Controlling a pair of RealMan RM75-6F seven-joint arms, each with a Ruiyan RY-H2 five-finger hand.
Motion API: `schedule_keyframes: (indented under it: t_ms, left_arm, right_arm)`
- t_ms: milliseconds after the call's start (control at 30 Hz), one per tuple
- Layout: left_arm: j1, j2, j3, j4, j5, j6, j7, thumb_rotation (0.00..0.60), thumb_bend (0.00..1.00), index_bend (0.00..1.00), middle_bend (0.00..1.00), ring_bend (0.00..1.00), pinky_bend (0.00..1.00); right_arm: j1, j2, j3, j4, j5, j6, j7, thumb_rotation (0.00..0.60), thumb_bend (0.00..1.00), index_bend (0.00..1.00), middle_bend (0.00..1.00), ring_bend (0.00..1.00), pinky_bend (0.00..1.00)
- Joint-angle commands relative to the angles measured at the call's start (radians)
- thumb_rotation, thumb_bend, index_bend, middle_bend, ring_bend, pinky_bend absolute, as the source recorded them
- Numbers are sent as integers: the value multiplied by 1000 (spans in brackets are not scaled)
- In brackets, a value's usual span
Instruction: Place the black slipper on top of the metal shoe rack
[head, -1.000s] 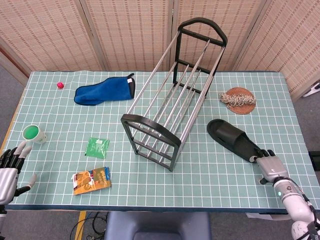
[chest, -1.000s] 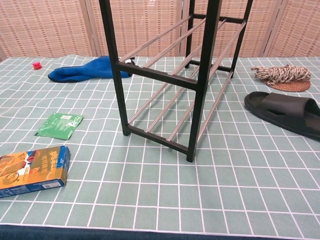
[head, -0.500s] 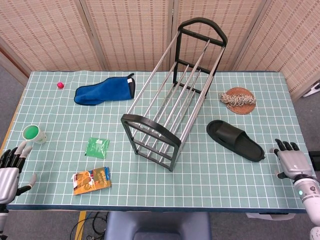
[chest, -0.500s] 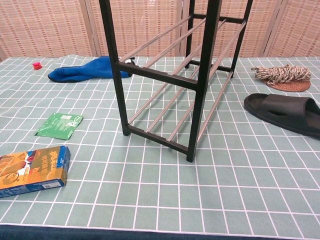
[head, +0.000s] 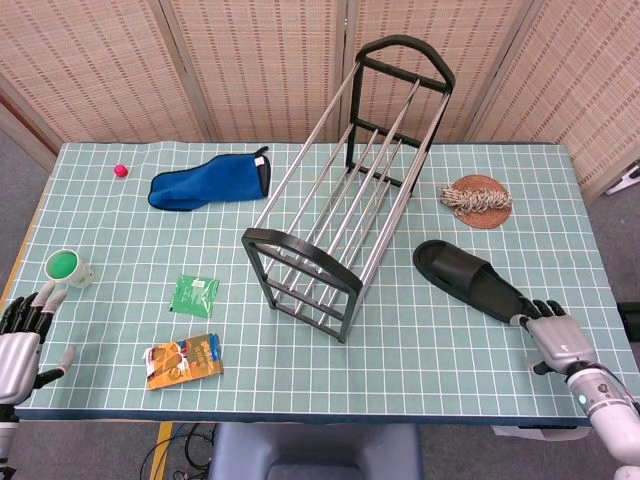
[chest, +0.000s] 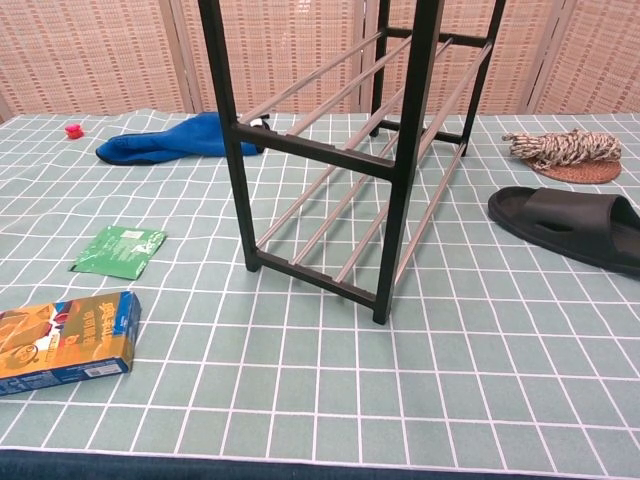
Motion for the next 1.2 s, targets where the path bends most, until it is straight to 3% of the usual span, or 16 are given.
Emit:
schedule_keyframes:
  t_ms: [33,233,500,733,767,867,900,1200]
  left_arm:
    - [1,1,1,-1,3,2,-4,600,377,39,0,0,0]
    - [5,6,5,-1,14,10,-14,600,377,39,0,0,0]
    - [10,11,6,-1,19,17,-24,600,377,39,0,0,0]
    - [13,11,10,-4,26,22,-22,600,377,39,0,0,0]
    - [14,11,9,-4,25,22,-21,600,377,39,0,0,0]
    - [10,8,9,-4,22,15,-18,600,377,39,0,0,0]
    - [8,7,9,-4,22,11,-16,600,377,39,0,0,0]
    - [-6,19,3,5,15,-16,-58,600,377,39,0,0,0]
  right_arm:
    - [26,-40,1,46,47,-41,-19,600,272,237,0,0,0]
    - [60,-106,1,138,117,-67,-59,600,272,237,0,0,0]
    - [64,-115,21,187,165,-23,-53,600,273,237,0,0,0]
    - [26,-25,39,101,96,-14,84,600,282,237,0,0,0]
    - [14,-11,43,88,71,3,110,600,283,217,0,0,0]
    - [-12,11,54,75,16,44,169,600,282,36,0,0,0]
    - [-11,13,59,80,13,33,188,600,283,1,0,0,0]
    - [61,-50,110,228,110,-163,314,600,251,0,0,0,0]
